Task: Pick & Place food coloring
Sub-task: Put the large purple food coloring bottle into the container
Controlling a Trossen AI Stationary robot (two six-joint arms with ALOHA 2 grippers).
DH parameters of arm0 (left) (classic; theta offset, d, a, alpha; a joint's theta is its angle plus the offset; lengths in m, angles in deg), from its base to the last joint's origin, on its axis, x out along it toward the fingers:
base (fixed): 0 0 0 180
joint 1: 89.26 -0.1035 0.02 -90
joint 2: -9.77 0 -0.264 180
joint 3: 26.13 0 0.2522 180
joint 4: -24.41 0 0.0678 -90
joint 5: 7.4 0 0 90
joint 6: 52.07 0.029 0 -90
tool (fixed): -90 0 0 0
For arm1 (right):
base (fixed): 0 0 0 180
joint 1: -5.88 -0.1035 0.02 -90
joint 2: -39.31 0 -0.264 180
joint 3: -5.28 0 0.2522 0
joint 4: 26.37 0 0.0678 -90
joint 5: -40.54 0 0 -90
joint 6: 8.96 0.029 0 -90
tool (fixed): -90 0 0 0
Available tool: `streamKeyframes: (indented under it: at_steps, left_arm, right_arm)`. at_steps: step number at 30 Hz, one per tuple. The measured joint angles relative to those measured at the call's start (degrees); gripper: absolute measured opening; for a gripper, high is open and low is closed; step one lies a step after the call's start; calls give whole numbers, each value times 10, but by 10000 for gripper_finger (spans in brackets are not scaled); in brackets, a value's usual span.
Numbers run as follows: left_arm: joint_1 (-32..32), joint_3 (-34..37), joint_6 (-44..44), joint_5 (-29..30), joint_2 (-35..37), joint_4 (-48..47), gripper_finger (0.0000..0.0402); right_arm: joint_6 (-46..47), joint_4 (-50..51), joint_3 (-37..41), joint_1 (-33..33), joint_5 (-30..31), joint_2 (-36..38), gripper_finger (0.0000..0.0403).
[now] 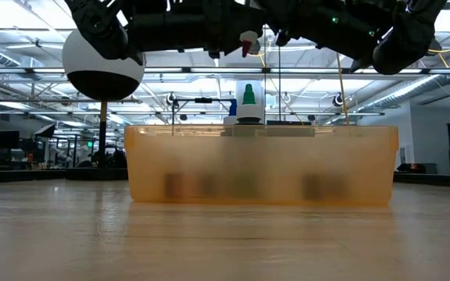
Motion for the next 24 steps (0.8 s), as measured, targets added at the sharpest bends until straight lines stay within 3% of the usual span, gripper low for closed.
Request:
streamKeyframes:
  at_steps: [5, 11, 16, 20, 24]
  left_arm:
    - [0, 0, 7, 0, 0, -14, 266]
    - [-1, 0, 15, 12, 0, -28, 144]
    - [0, 0, 16, 60, 1, -72, 112]
    - [2, -10, 15, 100, 41, -218, 112]
    - [11, -44, 5, 162, 101, -440, 112]
  right_arm:
    - [4, -1, 0, 0, 0, 0, 92]
    - [10, -1, 0, -1, -2, 0, 92]
    - [15, 7, 1, 0, 0, -1, 88]
    - [14, 25, 0, 0, 3, -2, 97]
    - [21, 47, 2, 1, 24, -1, 166]
